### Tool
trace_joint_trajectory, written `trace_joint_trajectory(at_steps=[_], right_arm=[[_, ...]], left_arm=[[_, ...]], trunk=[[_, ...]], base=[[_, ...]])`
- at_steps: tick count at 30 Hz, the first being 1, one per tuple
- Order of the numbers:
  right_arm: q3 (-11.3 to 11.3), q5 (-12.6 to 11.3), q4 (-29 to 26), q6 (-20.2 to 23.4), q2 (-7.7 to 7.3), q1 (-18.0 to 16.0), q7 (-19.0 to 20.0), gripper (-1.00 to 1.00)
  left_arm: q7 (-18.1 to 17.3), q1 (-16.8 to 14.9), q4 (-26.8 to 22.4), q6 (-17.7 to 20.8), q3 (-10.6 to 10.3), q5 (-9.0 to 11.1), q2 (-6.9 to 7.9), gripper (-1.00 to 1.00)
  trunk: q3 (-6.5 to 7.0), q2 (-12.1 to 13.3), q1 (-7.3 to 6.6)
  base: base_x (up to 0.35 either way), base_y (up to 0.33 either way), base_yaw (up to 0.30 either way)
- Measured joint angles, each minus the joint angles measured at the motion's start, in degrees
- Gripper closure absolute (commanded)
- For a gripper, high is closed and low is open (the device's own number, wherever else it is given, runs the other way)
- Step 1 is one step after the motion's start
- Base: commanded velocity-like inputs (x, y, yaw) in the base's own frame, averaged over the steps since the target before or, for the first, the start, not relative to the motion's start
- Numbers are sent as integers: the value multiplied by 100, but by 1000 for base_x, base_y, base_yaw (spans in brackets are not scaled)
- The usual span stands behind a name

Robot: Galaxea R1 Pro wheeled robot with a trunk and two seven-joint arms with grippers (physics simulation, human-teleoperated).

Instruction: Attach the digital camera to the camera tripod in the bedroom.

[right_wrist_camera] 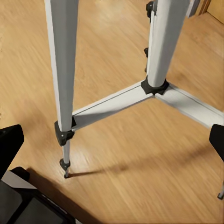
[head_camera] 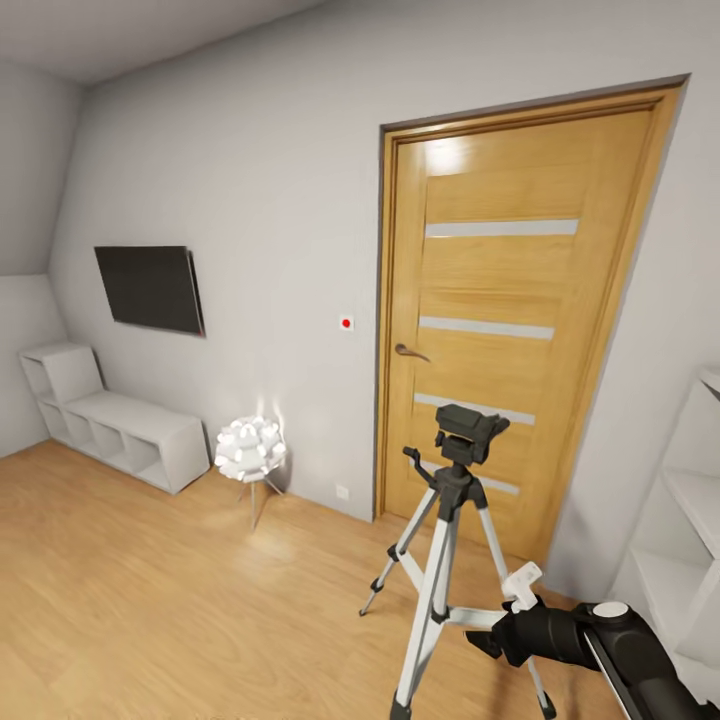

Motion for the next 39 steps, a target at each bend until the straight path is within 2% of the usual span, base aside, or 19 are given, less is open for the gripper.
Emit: trace_joint_trajectory(at_steps=[14,21,39], right_arm=[[-16,-4,40,-420,-26,73,-6,-100],[-31,-9,51,-445,-85,108,-6,-100],[-26,-6,53,-451,-98,117,-12,-100]], left_arm=[[-4,0,-1,7,-2,3,2,100],[3,-1,1,8,-4,1,3,100],[9,-1,0,6,4,2,1,100]], trunk=[[2,0,0],[2,0,0],[2,0,0]], base=[[0,-12,235],[0,-135,44],[28,-63,2]])
